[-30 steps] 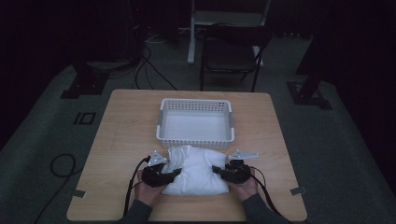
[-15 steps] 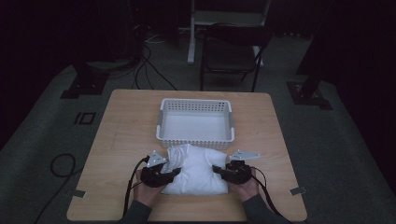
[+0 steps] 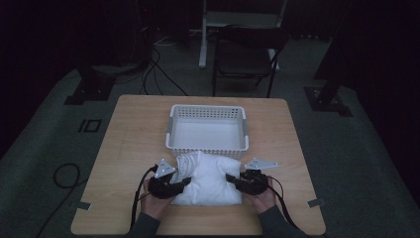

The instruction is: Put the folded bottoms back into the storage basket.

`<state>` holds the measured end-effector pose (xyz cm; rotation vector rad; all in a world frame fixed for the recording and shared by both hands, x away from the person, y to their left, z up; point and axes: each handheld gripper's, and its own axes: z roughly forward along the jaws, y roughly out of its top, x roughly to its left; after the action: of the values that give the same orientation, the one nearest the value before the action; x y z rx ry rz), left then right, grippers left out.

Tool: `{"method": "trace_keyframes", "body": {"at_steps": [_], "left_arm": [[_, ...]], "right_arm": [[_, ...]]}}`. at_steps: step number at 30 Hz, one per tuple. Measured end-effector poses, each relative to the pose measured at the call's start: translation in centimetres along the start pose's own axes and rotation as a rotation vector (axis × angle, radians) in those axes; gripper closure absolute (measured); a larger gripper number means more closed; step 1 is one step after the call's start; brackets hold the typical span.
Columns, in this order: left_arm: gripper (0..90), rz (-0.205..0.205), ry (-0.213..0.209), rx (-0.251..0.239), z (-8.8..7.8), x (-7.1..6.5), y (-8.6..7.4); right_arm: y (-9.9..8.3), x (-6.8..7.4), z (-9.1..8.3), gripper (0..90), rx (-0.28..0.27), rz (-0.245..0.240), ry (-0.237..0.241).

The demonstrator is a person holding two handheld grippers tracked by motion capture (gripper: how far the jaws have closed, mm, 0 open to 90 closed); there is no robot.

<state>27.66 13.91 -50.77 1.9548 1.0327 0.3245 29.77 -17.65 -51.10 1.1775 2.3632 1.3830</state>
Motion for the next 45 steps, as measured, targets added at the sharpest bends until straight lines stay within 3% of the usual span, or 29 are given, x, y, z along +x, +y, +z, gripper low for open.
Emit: {"method": "trace_keyframes", "body": {"at_steps": [25,37,45], "left_arm": [[54.4,0.015,0.017,-0.053,-1.9,-0.7,1.6],[54.5,-0.001,-0.008,-0.078,-2.6,-0.4,2.3],[54.5,0.025,0.004,-0.094,-3.1,-0.4,3.4]], "right_arm": [[1.5,0.6,-1.4,70.4,-0.052,-0.023,0.002],[2.4,0.8,-2.0,70.4,-0.075,-0.038,-0.002],[3.2,0.8,-2.3,70.5,-0.097,-0.043,-0.003]]}}
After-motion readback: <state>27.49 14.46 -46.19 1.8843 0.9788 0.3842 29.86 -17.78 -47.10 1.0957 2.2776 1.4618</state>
